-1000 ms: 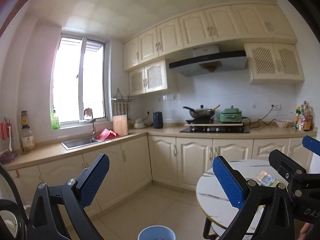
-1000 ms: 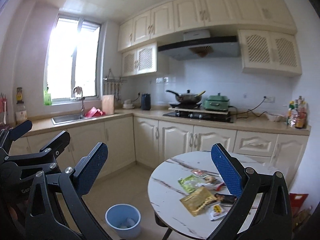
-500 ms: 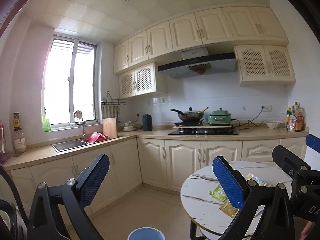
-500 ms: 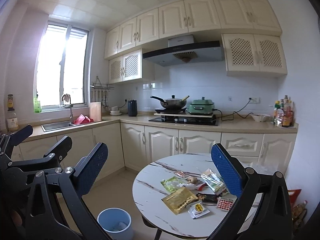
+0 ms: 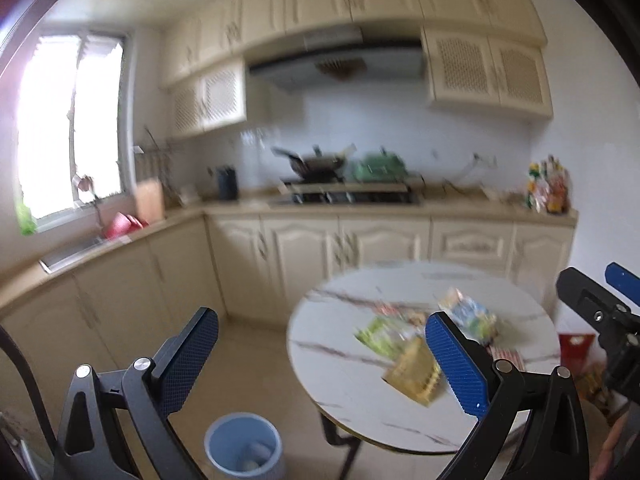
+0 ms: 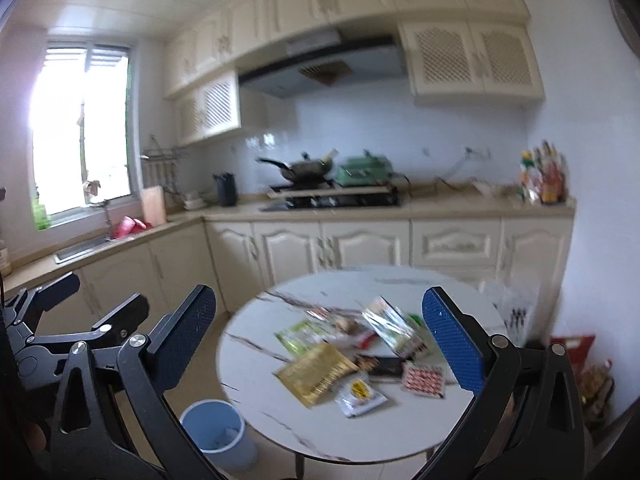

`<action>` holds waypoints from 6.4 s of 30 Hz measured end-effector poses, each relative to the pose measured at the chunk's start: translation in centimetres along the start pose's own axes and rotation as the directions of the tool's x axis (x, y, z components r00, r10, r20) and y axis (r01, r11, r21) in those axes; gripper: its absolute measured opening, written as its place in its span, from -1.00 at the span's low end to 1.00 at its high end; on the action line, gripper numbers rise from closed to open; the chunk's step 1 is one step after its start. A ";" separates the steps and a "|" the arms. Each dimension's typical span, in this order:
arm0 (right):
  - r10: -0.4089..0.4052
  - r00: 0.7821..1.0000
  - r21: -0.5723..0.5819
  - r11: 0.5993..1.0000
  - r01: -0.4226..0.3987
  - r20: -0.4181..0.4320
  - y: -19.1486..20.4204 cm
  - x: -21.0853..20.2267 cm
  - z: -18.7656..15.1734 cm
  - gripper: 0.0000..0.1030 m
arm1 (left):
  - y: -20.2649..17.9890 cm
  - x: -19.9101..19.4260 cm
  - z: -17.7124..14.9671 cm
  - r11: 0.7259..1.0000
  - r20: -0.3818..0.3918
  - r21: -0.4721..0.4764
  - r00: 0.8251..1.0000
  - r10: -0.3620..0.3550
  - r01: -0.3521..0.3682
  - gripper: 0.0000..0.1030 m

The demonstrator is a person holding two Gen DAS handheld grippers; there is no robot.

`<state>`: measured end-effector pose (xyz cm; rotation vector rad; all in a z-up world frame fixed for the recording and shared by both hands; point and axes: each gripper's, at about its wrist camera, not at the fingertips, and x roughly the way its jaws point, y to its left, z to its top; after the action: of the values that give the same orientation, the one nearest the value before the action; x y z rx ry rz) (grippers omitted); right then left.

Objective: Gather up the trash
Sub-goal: 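Return both tools toward the table, then reach the left tool toward the gold snack wrapper on the table, then grasp the gold wrapper with the left tool while the right tool grasps the white yellow-labelled packet, then carry the gold wrapper and white packet with both tools over the blue bin, then open both tools to drop the items into the bin, then return both tools toward the table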

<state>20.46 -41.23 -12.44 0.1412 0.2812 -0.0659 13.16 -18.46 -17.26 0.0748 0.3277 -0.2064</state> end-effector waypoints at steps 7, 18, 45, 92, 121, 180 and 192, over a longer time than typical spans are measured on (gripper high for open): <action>-0.045 0.979 0.119 0.990 0.069 -0.200 -6.5 5.8 -4.5 1.00 | -1.1 9.3 0.4 0.989 -0.226 -0.003 0.963 -0.148 0.151 0.99; -0.063 0.914 0.136 0.982 0.127 -0.400 -10.2 13.0 -10.2 1.00 | -3.0 21.5 0.2 0.979 -0.451 -0.043 0.870 -0.198 0.201 0.99; -0.026 0.849 0.040 0.998 0.056 -0.528 -6.4 17.4 -13.3 1.00 | 1.8 19.7 -0.9 0.917 -0.331 -0.106 0.856 -0.398 0.385 -0.91; 0.148 0.919 -0.062 0.981 -0.183 -0.365 2.3 15.2 -7.3 -0.40 | 5.3 13.1 2.0 0.849 -0.164 -0.189 0.837 -0.522 0.493 -0.95; 0.359 0.547 -0.084 0.776 -0.626 -0.757 33.8 40.8 -27.0 -0.40 | 36.9 28.1 -14.6 0.902 -0.547 -0.422 0.820 -0.169 -0.095 -0.95; 0.275 0.959 -0.249 0.926 -0.285 -0.073 18.5 6.9 0.9 1.00 | 4.8 0.3 4.3 0.954 0.127 -0.153 0.953 0.276 -0.256 0.89; 0.157 0.980 -0.200 0.971 -0.132 0.118 12.8 -2.4 2.6 1.00 | -1.1 -11.4 -5.3 0.968 0.285 -0.106 0.926 0.249 -0.228 0.98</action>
<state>19.94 -28.85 -7.58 -0.0344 0.1415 0.0966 0.67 -16.81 -18.60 0.0122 0.0238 0.0381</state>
